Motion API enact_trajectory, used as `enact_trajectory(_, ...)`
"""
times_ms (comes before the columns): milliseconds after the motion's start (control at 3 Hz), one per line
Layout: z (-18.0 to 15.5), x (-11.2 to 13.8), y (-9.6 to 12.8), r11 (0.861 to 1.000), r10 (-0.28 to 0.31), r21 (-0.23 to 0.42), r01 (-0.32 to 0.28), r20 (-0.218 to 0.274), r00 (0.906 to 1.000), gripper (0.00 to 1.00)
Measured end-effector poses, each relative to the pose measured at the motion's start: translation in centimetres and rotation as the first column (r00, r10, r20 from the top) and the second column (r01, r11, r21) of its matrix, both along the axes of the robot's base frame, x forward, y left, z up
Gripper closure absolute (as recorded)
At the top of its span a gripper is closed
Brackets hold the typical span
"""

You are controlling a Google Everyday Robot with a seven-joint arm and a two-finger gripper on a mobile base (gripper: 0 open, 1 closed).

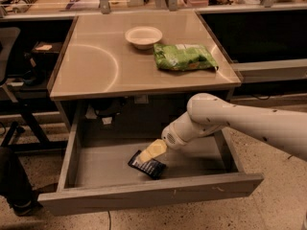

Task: Pick rxbar blueberry from top drawer and place on counter

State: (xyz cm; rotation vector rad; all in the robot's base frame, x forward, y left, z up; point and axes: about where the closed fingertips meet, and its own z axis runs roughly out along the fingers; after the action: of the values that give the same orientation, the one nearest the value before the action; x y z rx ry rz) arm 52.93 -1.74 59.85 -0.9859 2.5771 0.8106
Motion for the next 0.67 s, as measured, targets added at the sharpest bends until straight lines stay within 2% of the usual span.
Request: enact_trajectory(667, 0.39, 0.00, 0.01, 1.000, 0.000, -0.001, 0.000, 0.000, 1.0000, 0.00)
